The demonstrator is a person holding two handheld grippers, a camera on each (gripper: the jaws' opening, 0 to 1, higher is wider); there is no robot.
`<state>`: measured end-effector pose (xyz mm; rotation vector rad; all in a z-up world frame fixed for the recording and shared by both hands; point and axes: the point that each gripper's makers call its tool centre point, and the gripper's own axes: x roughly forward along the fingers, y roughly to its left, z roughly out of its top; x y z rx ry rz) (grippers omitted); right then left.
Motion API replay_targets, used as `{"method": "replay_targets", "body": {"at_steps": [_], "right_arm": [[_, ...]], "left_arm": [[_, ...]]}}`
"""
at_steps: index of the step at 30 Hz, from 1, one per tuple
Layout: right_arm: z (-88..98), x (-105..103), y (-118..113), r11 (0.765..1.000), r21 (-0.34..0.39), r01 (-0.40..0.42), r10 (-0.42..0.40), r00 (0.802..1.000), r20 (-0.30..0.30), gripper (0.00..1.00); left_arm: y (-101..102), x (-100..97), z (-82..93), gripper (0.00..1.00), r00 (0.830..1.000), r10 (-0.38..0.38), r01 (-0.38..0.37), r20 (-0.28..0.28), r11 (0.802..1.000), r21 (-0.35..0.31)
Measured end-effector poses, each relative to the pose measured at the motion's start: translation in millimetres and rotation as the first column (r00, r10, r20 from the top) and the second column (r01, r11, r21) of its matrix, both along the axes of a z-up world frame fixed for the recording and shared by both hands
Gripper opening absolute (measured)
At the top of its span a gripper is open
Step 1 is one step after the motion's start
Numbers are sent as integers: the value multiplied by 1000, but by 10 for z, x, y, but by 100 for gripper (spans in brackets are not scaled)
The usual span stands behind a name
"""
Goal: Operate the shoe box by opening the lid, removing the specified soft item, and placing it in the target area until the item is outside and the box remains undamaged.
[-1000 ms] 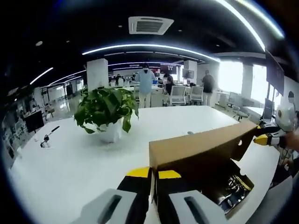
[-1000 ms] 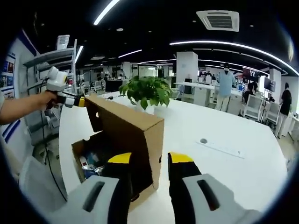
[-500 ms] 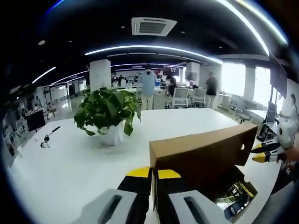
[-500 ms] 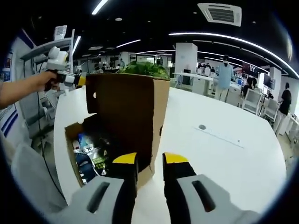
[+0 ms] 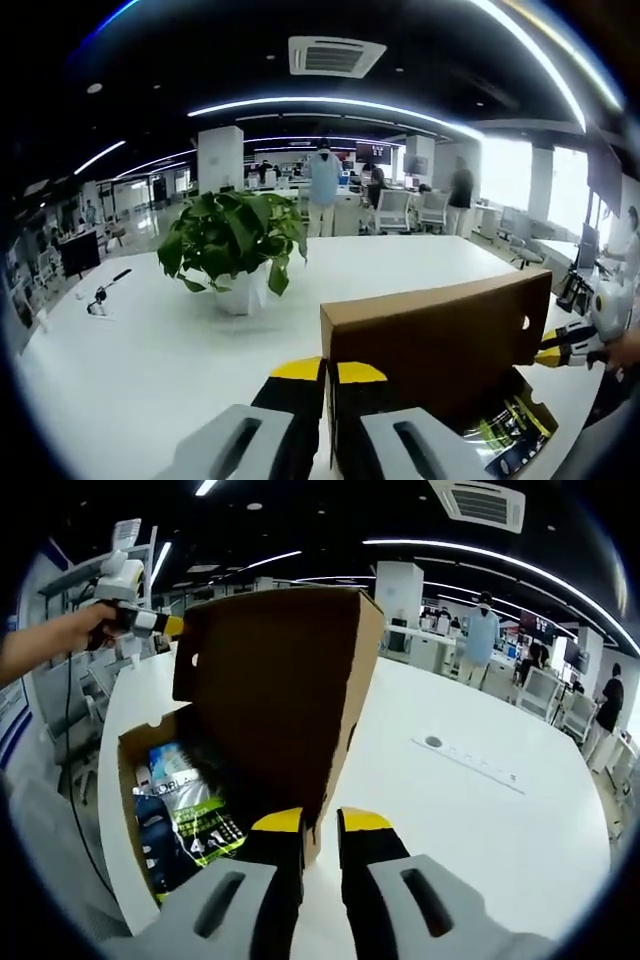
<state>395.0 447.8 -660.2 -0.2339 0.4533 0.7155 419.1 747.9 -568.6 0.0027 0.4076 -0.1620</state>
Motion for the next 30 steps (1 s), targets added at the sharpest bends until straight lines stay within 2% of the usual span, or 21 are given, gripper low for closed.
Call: {"method": "replay_targets", "body": {"at_steps": [11, 16, 22, 26, 30], "right_arm": [[-70, 85, 49, 1000, -2, 14, -14, 1000, -10, 3], [-79, 115, 35, 1000, -7, 28, -28, 1000, -10, 2], [-78, 139, 35, 1000, 1, 32, -32, 999, -15, 1], [-75, 167, 41, 1000, -6, 31, -31, 1000, -6, 1], [-79, 191, 46, 1000, -19, 23, -23, 1000, -2, 1]], "left_arm": [[-5, 119, -39, 2, 1000, 15, -15, -9, 1000, 5], [-10, 152, -112, 2, 999, 17, -17, -28, 1000, 10], [-21, 145, -244, 5, 998, 34, -35, -50, 999, -7], [-9, 112, -387, 17, 997, 40, -41, -63, 999, -9], [-5, 44, -572, 16, 993, 44, -44, -105, 999, 4]]}}
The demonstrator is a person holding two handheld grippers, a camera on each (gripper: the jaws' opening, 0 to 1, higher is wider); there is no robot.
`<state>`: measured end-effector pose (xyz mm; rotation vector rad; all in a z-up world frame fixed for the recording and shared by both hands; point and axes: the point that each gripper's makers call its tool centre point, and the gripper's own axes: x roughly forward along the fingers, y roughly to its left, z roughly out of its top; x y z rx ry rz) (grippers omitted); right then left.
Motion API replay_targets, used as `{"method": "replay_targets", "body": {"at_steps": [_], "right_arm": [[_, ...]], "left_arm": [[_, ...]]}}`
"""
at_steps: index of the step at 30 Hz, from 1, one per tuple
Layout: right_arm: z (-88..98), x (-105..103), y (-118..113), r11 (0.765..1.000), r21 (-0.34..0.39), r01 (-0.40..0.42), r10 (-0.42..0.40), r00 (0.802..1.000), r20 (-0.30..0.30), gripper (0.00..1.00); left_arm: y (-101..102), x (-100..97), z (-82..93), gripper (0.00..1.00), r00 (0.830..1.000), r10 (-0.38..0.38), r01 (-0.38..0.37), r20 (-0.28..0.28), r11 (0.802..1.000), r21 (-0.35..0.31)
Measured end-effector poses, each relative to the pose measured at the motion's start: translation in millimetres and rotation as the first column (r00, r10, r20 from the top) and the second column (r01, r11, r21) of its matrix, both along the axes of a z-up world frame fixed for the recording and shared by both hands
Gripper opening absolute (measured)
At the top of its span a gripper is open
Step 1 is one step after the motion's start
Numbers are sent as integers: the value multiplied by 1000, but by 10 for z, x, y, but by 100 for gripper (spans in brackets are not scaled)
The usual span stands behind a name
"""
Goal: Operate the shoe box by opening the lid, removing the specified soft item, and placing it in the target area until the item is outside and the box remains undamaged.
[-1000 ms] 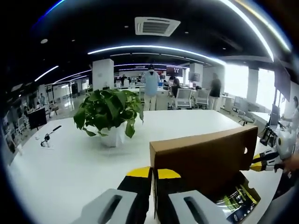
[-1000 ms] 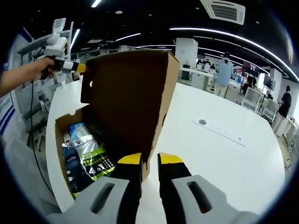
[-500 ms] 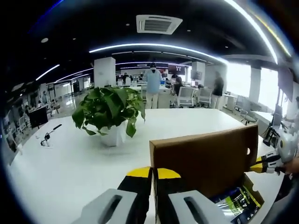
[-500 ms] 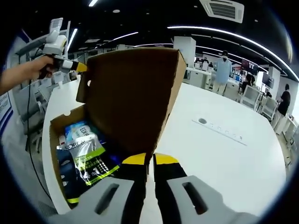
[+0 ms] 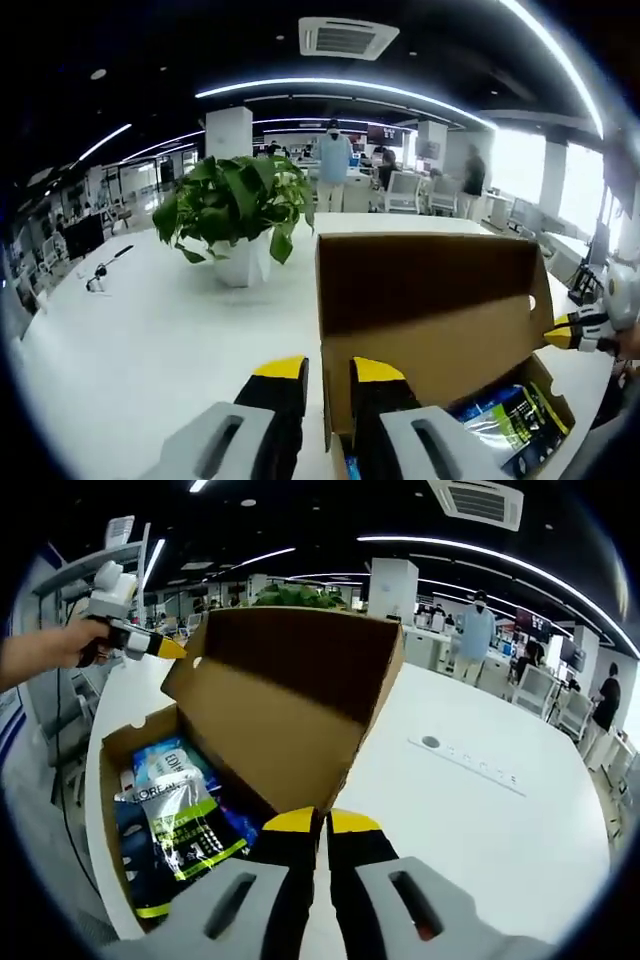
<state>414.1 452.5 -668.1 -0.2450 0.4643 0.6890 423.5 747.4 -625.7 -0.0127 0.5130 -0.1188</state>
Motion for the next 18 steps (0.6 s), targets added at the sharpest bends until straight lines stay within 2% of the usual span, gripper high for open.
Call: {"method": "replay_targets", "body": {"at_steps": [10, 13, 18], "right_arm": [[-19, 86, 5, 1000, -7, -1, 1, 1000, -3, 2], [-29, 111, 6, 1000, -13, -4, 4, 1000, -4, 2], [-52, 150, 7, 1000, -15, -4, 4, 1000, -13, 2]], "left_arm": [[44, -125, -331, 7, 996, 29, -30, -88, 1000, -8], [29, -136, -359, 3, 994, 33, -35, -100, 999, -19], [3, -103, -398, 2, 994, 28, -30, -110, 999, -16]]}}
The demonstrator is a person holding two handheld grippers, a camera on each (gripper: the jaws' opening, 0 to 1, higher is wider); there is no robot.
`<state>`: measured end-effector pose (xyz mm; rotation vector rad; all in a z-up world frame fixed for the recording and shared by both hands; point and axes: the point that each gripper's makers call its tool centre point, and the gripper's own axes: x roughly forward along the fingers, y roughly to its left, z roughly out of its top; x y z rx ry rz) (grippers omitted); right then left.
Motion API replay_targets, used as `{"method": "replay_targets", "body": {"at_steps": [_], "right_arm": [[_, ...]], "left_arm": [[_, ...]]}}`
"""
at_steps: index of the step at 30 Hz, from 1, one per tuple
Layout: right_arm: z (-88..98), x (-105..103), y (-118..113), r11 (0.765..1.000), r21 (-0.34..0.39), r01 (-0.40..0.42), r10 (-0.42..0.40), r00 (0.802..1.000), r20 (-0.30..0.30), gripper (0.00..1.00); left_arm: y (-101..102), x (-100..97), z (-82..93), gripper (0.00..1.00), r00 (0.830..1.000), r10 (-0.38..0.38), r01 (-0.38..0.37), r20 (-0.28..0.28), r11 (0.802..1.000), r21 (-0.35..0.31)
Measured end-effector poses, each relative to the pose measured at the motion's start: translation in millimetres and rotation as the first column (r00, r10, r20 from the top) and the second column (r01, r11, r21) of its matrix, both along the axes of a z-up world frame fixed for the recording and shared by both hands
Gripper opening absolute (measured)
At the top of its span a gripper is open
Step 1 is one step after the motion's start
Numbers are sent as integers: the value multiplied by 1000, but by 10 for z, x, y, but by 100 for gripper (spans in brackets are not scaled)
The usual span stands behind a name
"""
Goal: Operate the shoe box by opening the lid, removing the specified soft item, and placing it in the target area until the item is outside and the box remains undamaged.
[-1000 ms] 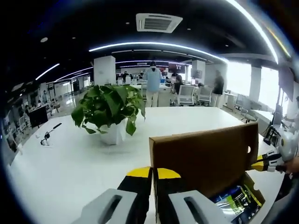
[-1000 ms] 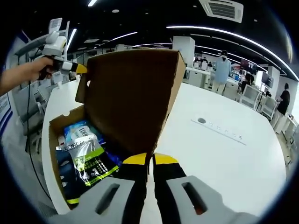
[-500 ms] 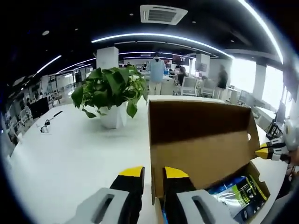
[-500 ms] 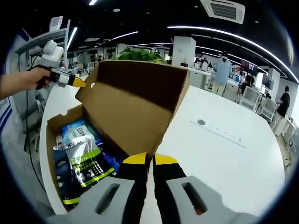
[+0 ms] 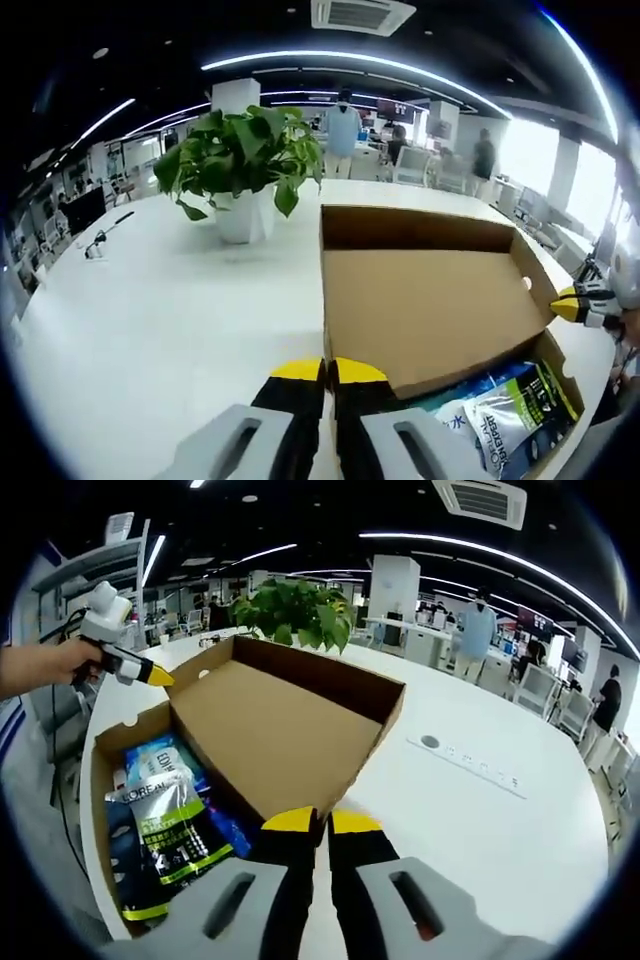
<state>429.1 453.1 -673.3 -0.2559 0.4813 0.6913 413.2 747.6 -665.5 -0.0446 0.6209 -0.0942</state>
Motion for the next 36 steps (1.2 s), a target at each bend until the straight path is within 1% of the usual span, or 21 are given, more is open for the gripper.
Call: {"method": "replay_targets", "body": {"at_steps": [11, 13, 17, 22, 25, 31, 33, 36], "right_arm": [[-52, 55, -7, 1000, 1, 5, -5, 1000, -23, 3], [-66, 68, -11, 1000, 6, 10, -10, 999, -33, 3], [-91, 92, -30, 999, 29, 31, -29, 997, -75, 3], [-113, 94, -15, 999, 27, 32, -30, 996, -83, 3], [-129, 108, -23, 998, 38, 43, -39, 994, -105, 3], [-157, 118, -24, 997, 48, 54, -47, 991, -129, 4], [-171, 131, -32, 996, 61, 72, -61, 986, -154, 4], [-169, 128, -30, 995, 65, 79, -67, 984, -167, 4]], "left_arm": [[-4, 65, -54, 1, 1000, -15, 15, -13, 1000, 13], [-4, 77, -68, 1, 1000, -17, 18, -16, 1000, 18], [-6, 93, -88, 2, 999, -23, 24, -25, 999, 29], [-3, 109, -114, 2, 999, -38, 39, -35, 998, 47], [-6, 114, -126, 2, 998, -51, 53, -42, 997, 59], [-7, 135, -161, 2, 996, -62, 67, -66, 996, 66], [-8, 133, -168, 2, 995, -64, 69, -77, 996, 63], [-6, 125, -176, 2, 994, -66, 71, -90, 996, 59]]}}
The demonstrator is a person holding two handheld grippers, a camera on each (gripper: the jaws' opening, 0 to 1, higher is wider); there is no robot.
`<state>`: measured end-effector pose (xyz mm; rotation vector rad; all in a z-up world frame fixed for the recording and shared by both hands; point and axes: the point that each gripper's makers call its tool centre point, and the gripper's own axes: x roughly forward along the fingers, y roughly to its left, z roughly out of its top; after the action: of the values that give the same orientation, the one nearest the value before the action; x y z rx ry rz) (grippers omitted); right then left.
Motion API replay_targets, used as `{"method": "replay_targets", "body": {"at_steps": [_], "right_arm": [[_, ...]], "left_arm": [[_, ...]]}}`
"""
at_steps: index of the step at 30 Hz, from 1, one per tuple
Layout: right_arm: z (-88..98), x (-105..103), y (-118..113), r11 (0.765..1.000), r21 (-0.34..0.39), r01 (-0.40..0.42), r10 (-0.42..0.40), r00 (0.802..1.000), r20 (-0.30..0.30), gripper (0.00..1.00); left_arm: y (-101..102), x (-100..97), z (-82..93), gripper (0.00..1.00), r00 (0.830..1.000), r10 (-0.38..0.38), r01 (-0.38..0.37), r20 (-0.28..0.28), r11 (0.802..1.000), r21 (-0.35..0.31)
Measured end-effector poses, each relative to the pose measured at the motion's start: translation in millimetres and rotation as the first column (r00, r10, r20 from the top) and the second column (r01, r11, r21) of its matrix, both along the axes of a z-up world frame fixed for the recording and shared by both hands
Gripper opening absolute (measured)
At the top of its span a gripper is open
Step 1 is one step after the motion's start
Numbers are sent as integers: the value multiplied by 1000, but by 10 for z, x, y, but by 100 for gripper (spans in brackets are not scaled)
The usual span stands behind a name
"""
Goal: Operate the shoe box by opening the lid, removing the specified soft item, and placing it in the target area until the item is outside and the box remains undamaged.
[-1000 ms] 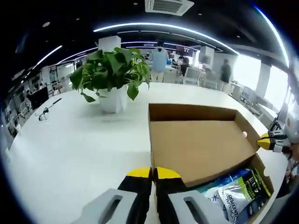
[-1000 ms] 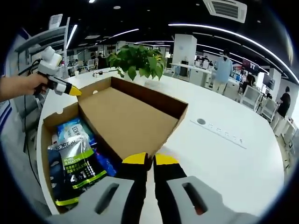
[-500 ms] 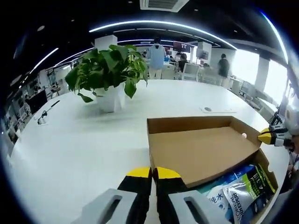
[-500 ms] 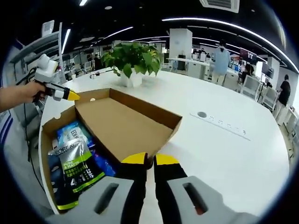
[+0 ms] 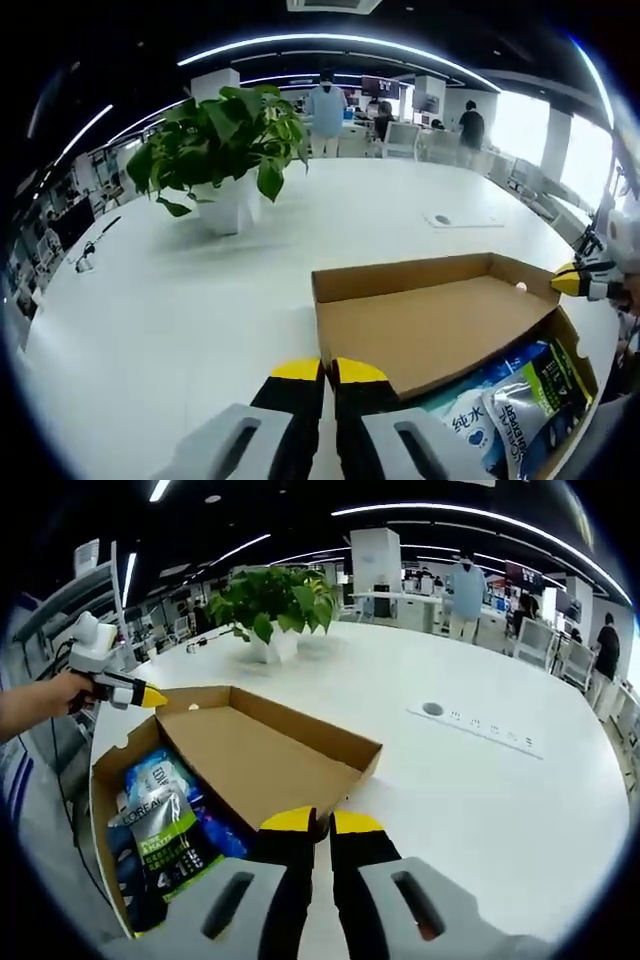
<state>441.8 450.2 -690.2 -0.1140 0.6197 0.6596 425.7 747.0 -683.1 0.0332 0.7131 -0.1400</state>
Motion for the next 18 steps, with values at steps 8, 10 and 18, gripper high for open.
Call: {"method": "replay_targets", "body": {"at_steps": [8, 10, 18], "right_arm": [[42, -12, 33, 1000, -27, -13, 13, 1000, -6, 5], [42, -33, 19, 1000, -13, -7, 7, 1000, -22, 6], [126, -191, 25, 999, -6, -48, 48, 999, -18, 19]], "left_arm": [[-32, -71, 43, 5, 1000, -14, 14, -10, 1000, 27], [-40, -93, 66, 8, 1000, -13, 14, -6, 1000, 21], [-169, -222, 167, 23, 999, -46, 46, 7, 999, -13]]}}
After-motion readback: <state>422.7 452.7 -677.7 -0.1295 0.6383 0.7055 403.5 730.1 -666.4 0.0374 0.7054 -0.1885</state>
